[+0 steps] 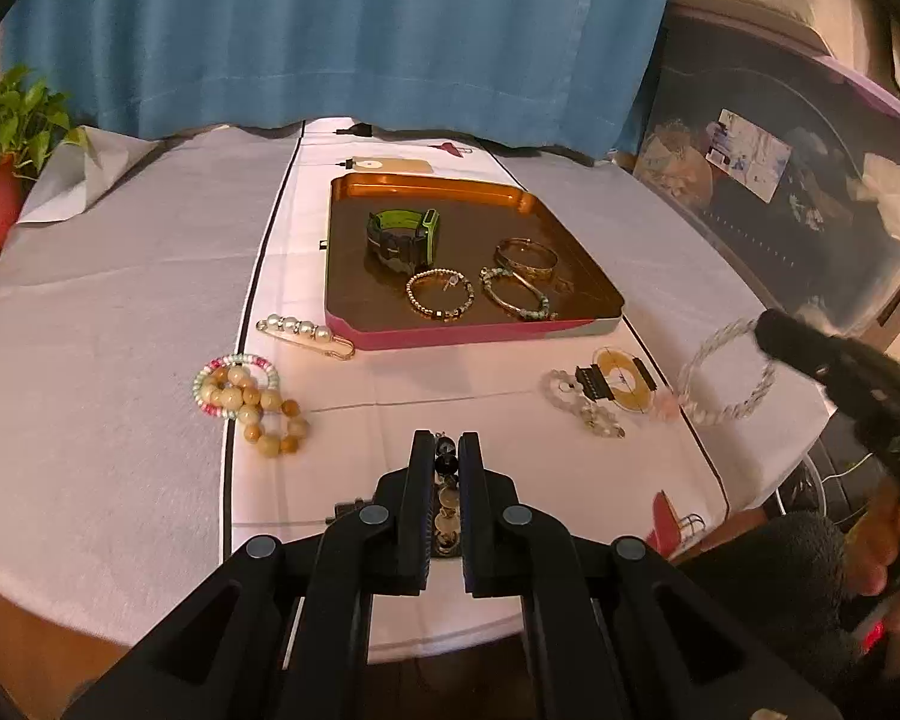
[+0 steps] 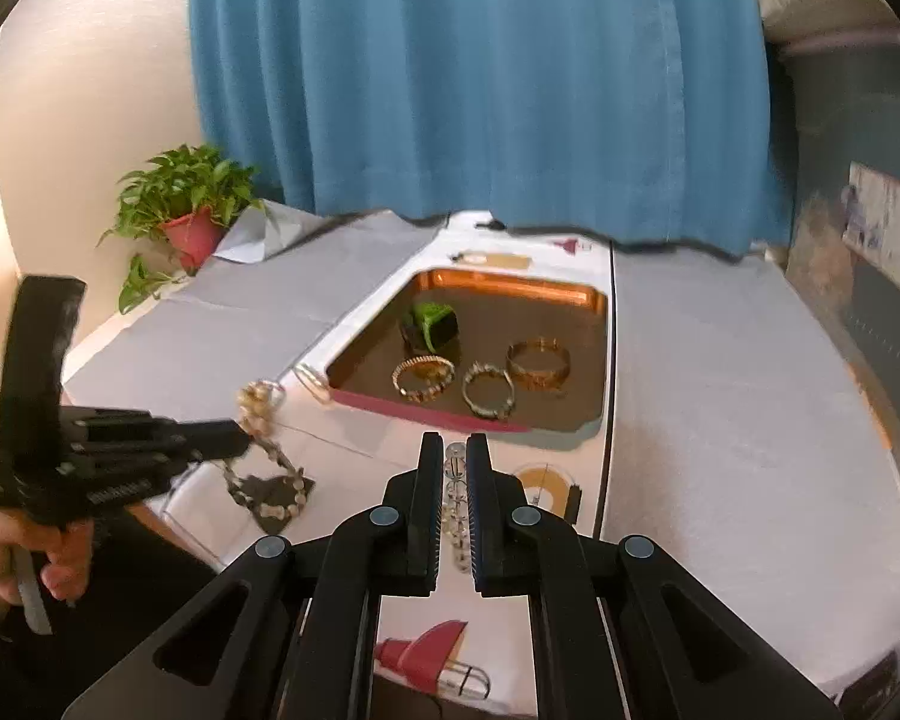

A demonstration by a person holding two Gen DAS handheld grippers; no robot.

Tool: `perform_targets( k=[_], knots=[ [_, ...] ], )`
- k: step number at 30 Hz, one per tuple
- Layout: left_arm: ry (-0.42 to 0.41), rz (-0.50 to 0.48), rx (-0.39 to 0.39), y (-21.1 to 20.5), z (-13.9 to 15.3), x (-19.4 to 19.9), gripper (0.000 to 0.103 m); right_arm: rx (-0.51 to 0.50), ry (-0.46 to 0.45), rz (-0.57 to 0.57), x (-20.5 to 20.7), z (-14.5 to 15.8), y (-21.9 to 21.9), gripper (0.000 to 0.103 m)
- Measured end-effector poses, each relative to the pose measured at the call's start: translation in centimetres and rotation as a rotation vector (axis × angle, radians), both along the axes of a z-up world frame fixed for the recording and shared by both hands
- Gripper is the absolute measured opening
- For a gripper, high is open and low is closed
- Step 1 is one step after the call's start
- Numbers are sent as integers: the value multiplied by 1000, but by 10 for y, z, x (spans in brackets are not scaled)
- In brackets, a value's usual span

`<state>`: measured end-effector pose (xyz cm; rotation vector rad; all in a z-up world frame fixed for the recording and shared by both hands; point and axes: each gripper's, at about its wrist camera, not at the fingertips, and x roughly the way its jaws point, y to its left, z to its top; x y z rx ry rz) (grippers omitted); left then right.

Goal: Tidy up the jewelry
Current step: 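Lift the black-and-white bracelet with the left gripper while the right gripper lifts the crystal bracelet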

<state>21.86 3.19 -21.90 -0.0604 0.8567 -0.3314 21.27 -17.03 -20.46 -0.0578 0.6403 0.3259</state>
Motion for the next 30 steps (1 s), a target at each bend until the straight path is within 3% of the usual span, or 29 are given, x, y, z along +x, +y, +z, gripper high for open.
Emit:
perform_targets(
  k=[5, 18, 30],
  knots=[
    [-36, 1, -2, -3, 22, -15, 5, 13, -36, 8, -22, 31, 10, 8],
    [-238, -9, -64, 1, 121, -47, 5, 25, -143, 56, -65, 90, 34, 8],
    [-343, -27, -162, 13, 157, -22, 5, 24, -206, 59, -30, 116, 38, 8]
  ],
)
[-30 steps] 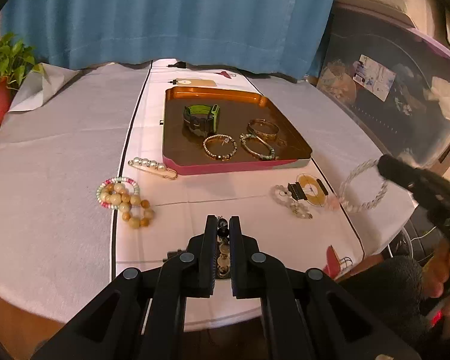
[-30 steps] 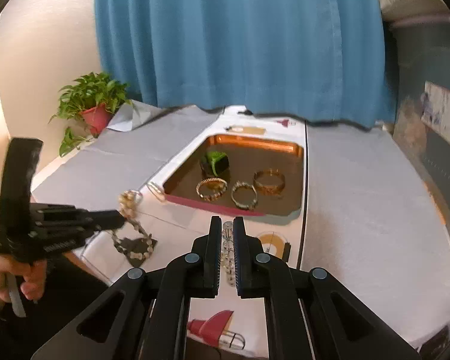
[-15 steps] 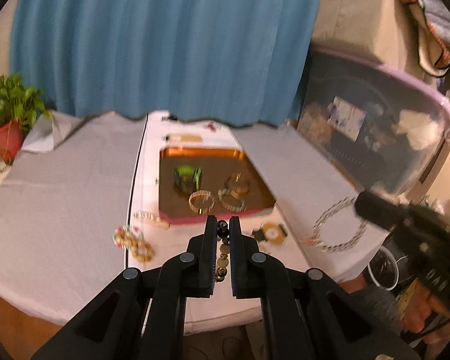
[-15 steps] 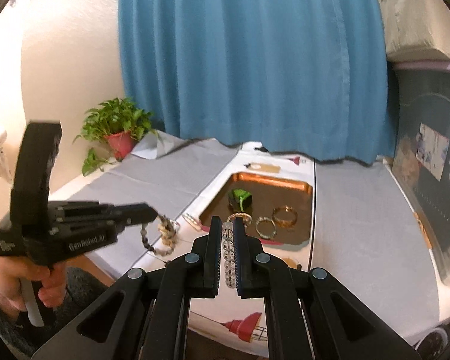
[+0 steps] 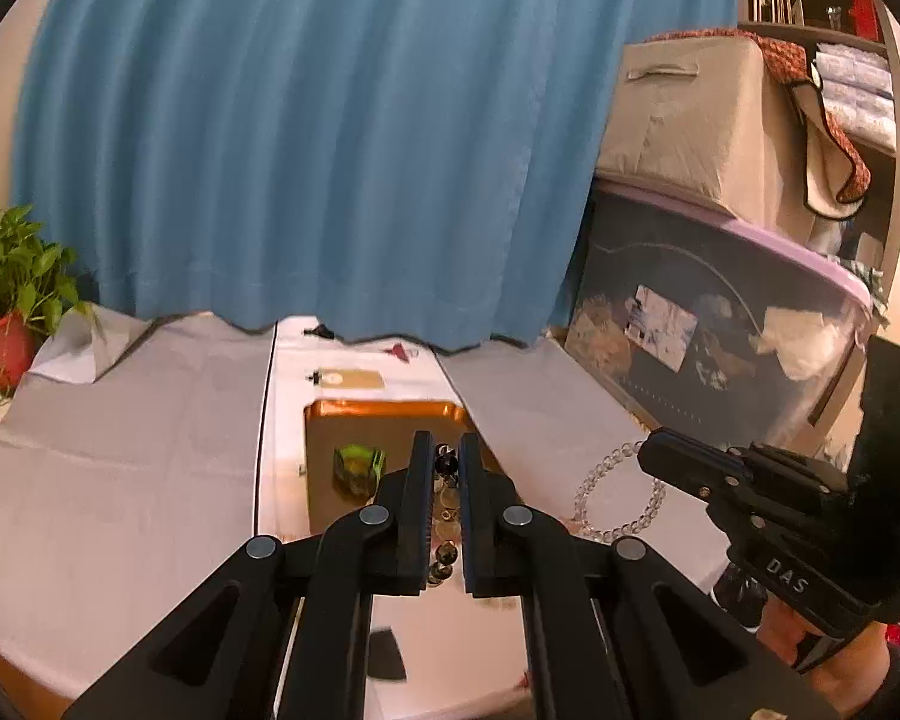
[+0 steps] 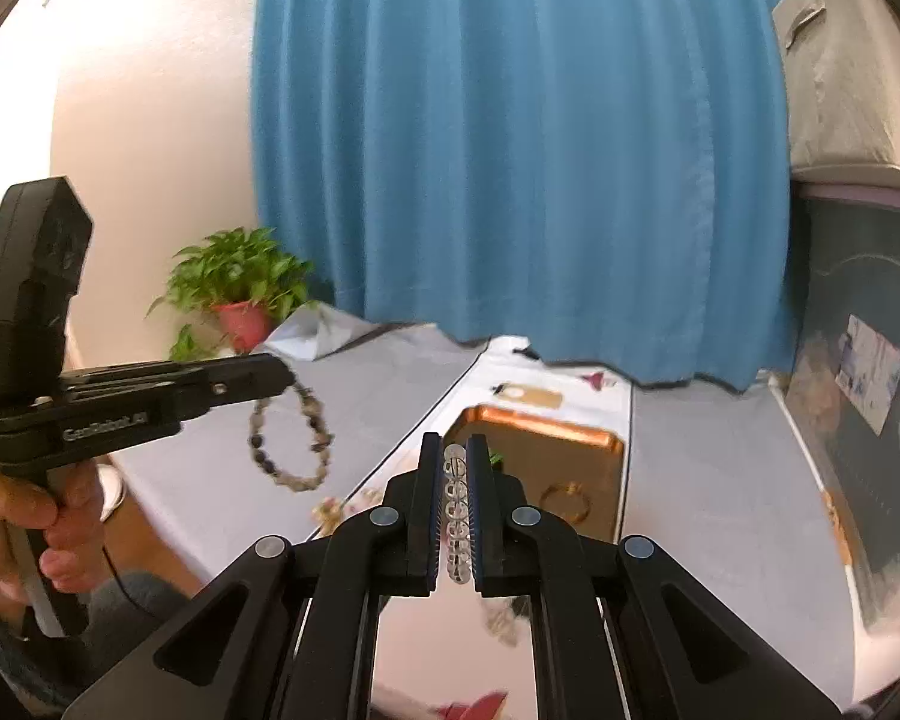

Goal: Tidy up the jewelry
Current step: 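Lift the black-and-white bracelet with the left gripper while the right gripper lifts the crystal bracelet, then lower the black-and-white bracelet into the tray with the left gripper while the right releases the crystal bracelet there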

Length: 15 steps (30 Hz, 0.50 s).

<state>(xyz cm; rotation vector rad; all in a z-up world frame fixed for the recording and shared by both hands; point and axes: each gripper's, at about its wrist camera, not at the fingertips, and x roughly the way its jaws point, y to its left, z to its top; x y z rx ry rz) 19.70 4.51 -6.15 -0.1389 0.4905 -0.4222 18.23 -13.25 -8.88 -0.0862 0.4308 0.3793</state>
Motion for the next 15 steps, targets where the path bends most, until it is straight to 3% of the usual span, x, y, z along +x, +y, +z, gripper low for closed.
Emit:
perform_targets(
  k=[7, 10, 15],
  knots=[
    [-11, 5, -30, -4, -5, 48, 5, 52, 11, -24, 58, -7, -13, 8],
    [30, 30, -93, -5, -20, 79, 5, 57, 10, -41, 82, -17, -17, 8],
    [84, 38, -104, -7, -57, 116, 5, 68, 48, -61, 127, -49, -22, 8]
  ],
)
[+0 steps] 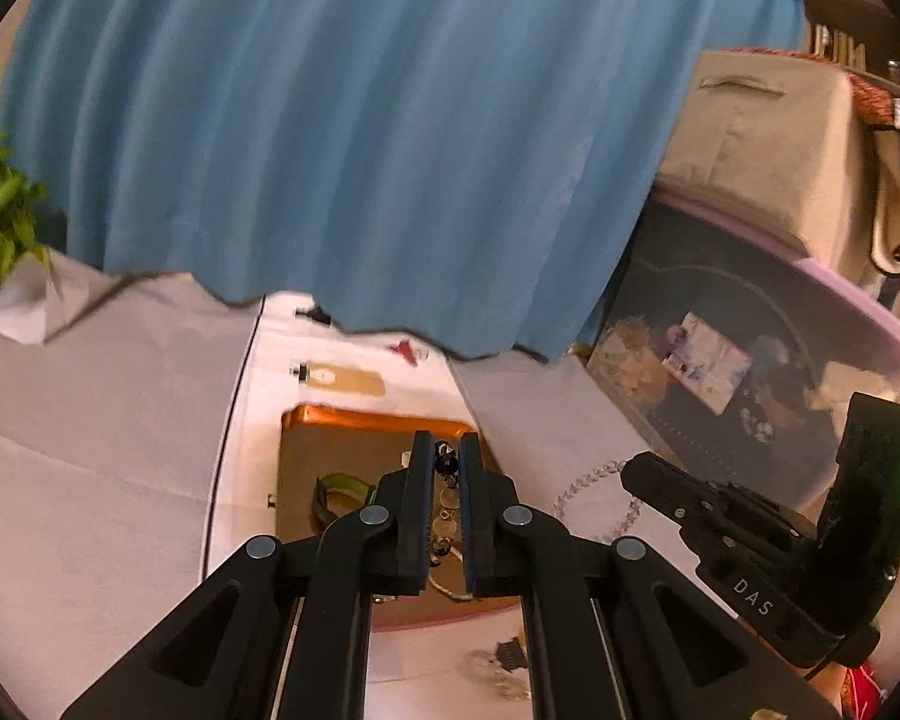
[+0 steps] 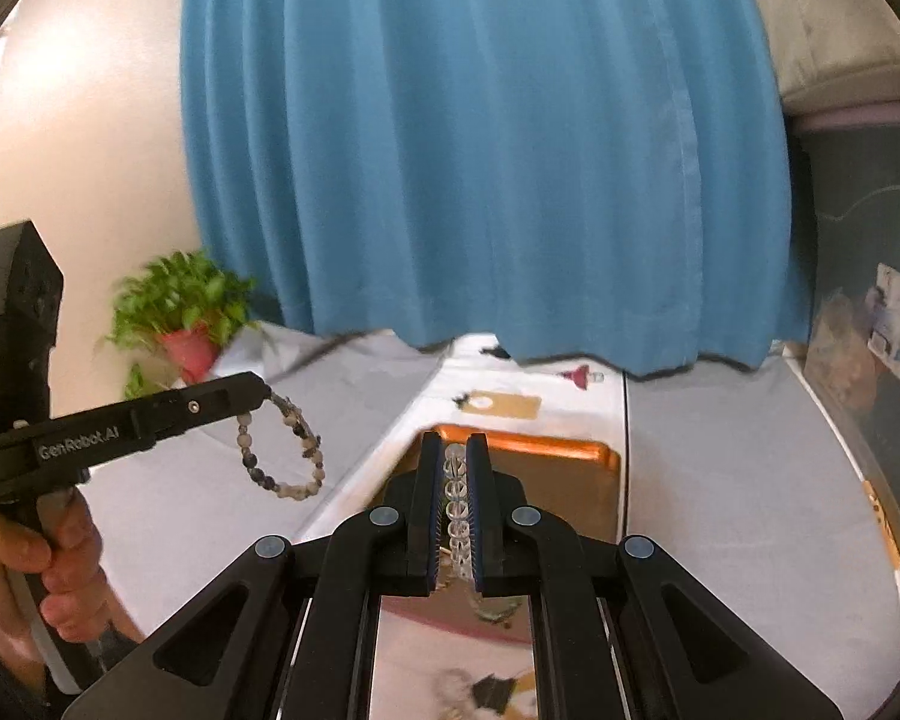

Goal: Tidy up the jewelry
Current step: 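Lower the black-and-white bracelet into the tray with the left gripper while the right releases the crystal bracelet there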

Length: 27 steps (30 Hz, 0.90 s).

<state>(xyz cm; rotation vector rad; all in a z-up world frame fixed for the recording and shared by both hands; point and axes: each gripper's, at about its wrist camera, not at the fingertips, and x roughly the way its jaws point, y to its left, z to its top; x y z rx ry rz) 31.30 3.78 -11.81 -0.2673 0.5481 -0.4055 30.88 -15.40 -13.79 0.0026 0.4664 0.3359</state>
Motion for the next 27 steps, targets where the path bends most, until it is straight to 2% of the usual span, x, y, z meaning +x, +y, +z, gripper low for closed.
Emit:
perform_targets(
  k=[4, 12, 16, 22, 23, 24, 26, 27],
  knots=[
    [66, 9, -7, 4, -43, 27, 5, -41, 45, -9, 26, -38, -7, 8],
    [269, 12, 97, 6, -129, 63, 5, -83, 222, -37, 61, -119, -28, 8],
    [324, 29, 163, 4, -151, 74, 5, -118, 297, -47, 79, -150, -32, 8],
    [346, 12, 215, -4, -160, 79, 7, -139, 361, -48, 93, -168, -35, 11],
    [341, 16, 228, -6, -160, 77, 16, -133, 368, -53, 94, -168, -37, 14],
    [339, 17, 235, -7, -159, 75, 34, -123, 368, -63, 95, -168, -41, 20],
    [328, 3, 225, -7, -156, 71, 52, -117, 360, -86, 92, -166, -47, 33],
    [313, -3, 219, -7, -152, 67, 53, -111, 354, -88, 91, -165, -50, 34]
  ],
)
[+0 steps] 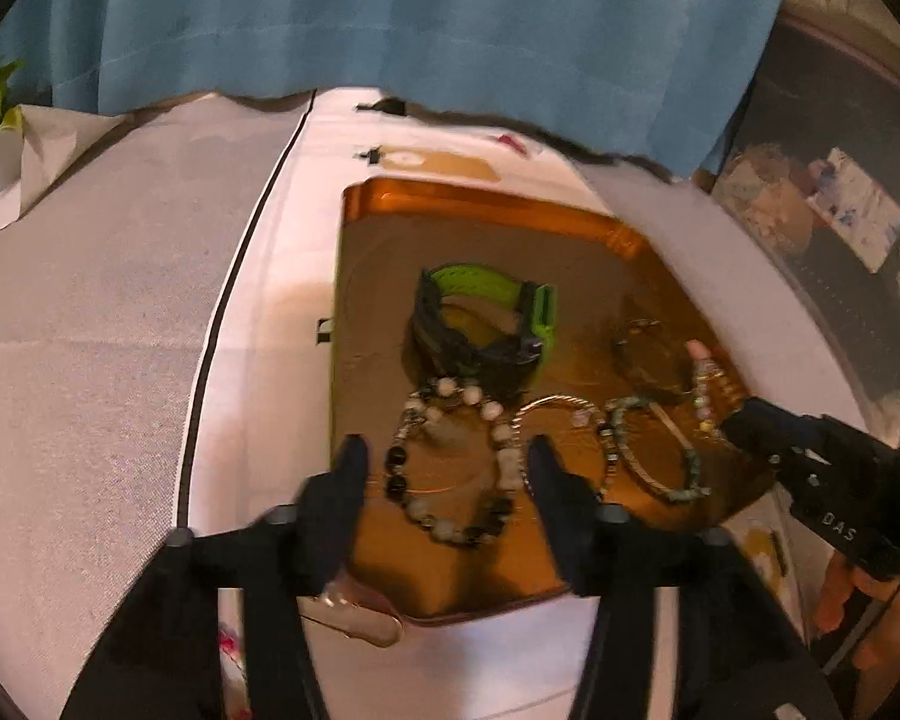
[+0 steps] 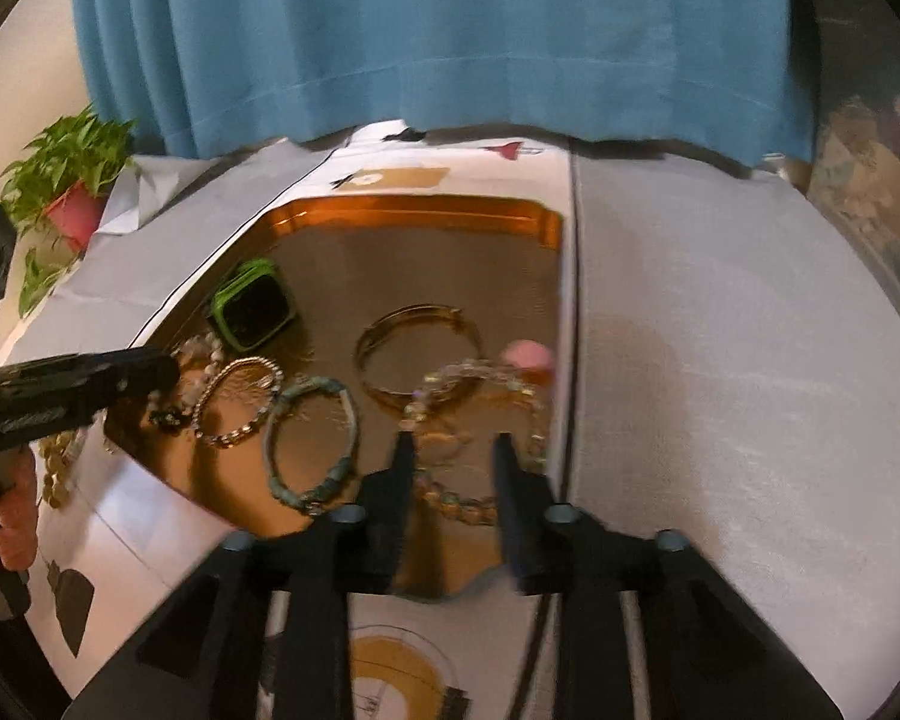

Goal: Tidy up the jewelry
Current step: 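Lower the black-and-white bracelet into the tray with the left gripper while the right releases the crystal bracelet there, then move the open left gripper toward the tan wooden bead bracelet while the right approaches the silver earring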

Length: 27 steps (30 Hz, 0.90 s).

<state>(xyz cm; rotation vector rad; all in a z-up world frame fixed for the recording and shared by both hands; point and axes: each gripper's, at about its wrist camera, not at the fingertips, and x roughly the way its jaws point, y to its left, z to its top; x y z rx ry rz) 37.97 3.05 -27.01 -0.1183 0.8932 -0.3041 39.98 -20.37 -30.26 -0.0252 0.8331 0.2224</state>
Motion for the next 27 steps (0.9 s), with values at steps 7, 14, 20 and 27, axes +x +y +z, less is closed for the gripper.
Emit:
perform_targets(
  k=[7, 14, 20, 27],
  knots=[
    [-56, -12, 35, -3, 21, -19, 57, 9, -53, 21, -20, 15, 5, 39],
    [-135, 60, 16, 20, 44, -69, 69, 45, -128, 58, -73, 47, 22, 59],
    [-192, 181, -46, 66, 34, -144, 80, 128, -198, -26, -139, 50, 17, 71],
    [-154, 215, -6, 99, 18, -199, 80, 96, -208, -4, -199, 36, 25, 71]
  ],
)
